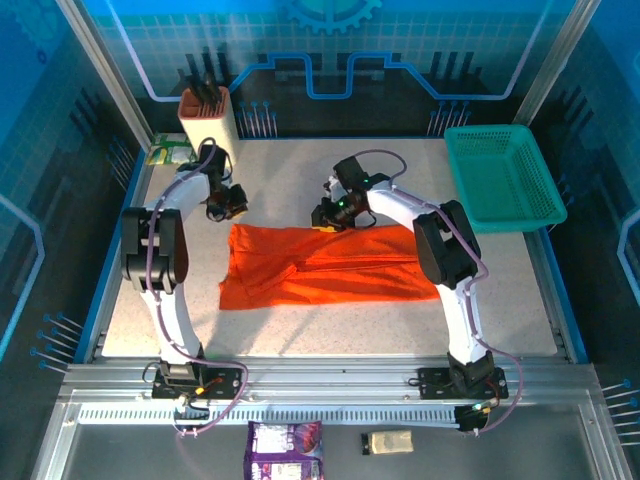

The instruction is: Fold the inside-out t-shirt

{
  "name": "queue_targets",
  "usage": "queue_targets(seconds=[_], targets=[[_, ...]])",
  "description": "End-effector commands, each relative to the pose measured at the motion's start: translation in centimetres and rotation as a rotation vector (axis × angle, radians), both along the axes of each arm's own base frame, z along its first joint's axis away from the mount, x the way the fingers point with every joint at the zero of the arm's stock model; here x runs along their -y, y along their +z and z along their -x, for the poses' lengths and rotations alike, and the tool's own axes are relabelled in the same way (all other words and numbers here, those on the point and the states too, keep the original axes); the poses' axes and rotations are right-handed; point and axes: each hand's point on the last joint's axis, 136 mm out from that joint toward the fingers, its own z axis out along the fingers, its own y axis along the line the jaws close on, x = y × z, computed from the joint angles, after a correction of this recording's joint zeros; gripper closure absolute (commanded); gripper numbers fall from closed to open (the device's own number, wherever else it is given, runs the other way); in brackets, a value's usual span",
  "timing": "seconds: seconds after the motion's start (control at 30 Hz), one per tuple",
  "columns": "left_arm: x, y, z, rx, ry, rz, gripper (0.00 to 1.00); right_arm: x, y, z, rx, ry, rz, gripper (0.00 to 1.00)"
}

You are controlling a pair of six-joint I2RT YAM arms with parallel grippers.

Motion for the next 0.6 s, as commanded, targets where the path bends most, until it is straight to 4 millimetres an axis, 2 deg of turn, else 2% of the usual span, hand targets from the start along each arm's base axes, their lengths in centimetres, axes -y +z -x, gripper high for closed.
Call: queue_targets(seconds=[0.0, 0.13, 0.23, 0.3, 0.4, 0.5, 0.57], targets=[[-1.2, -1.7, 0.1, -0.048, -0.001, -0.033, 0.9, 1.2, -1.6, -0.1, -0.029, -0.006, 0.007, 0.68], [-1.9, -3.6, 0.2, -0.078, 0.008, -0.062, 0.91, 2.2, -3.1, 0.0, -0.051, -0.024, 0.034, 0.68], [-2.4, -3.4, -0.3, -0.067, 0.02, -0.065, 0.91, 2.8, -3.5, -0.1, -0.06, -0.032, 0.047, 0.68], [-2.4, -2.1, -0.9, -0.033, 0.025, -0.067, 0.91, 2.9, -3.4, -0.2, -0.056, -0.031, 0.049, 0.68], [-2.3, 1.4, -1.6, 0.034, 0.02, -0.062, 0.9, 3.1, -2.7, -0.5, -0.044, -0.03, 0.05, 0.68], [-1.4, 4.8, -1.3, 0.094, 0.006, -0.039, 0.9, 3.1, -1.5, -0.7, -0.021, -0.028, 0.045, 0.68], [-0.1, 6.0, -0.6, 0.111, -0.014, -0.01, 0.89, 3.3, -0.8, -0.7, -0.008, -0.026, 0.05, 0.68]])
